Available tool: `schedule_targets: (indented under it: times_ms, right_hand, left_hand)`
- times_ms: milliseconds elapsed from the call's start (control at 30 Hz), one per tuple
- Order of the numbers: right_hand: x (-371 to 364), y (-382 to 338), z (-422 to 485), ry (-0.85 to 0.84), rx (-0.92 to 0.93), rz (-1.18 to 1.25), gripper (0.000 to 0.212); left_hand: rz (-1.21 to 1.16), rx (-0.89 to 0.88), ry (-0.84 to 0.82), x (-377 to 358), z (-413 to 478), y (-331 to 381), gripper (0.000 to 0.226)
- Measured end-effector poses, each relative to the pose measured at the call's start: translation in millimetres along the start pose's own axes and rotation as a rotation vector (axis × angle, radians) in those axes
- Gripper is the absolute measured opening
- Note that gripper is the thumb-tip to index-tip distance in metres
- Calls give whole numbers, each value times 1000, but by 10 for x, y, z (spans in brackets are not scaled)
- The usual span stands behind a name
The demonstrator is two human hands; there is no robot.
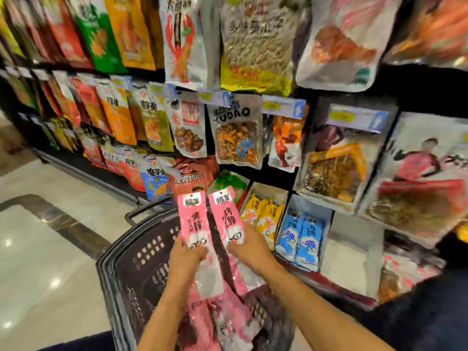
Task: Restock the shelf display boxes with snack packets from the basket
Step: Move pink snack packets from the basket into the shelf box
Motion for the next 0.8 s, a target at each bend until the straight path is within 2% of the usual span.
schedule_targets:
  times_ms: [133, 267, 367, 467, 567, 600, 667, 767, 800]
  right_hand:
    - [644, -123, -363, 151, 11, 32, 39]
    - [1132, 239, -518, 275, -124, 72, 46]
    - [1434, 618, -573, 355, -227, 110, 41]
    - [1708, 971, -659, 446, -309, 139, 38]
    - [1886, 1405, -746, 468, -418, 138, 38]
    - [1942, 1540, -775, 470, -440, 132, 40]
    - [2063, 1838, -823, 490, -507, 129, 45]
    - [2249, 2261, -846, 512, -586, 145, 46]
    - [2309, 2381, -828, 504, -601, 129, 47]
  left_hand:
    - [69, -96, -189, -543, -183, 337, 38]
    - [112, -145, -329, -1172, -251, 426, 36]
    - [152, -144, -426, -1674, -231, 432, 38]
    - [224, -85, -537, -2192, -178, 268, 37]
    - [292, 3, -596, -2677, -126, -6, 55]
    - [315, 37, -605, -2826, -133, -91, 53]
    - [358, 71, -625, -3106, -148, -234, 36]
    - [425, 96, -657, -3545, -145, -447, 35]
    - [444, 107, -675, -3680, -144, -510, 28]
Point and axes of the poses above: each hand's wrist, its own z-axis towards the middle knuckle, its own x-axis out of the back of the hand, y = z × x, the point moved 5 cm from there along z, towards the middle knuckle, and after that the axes turned 7 degrees about x, right-handed, at the moved point
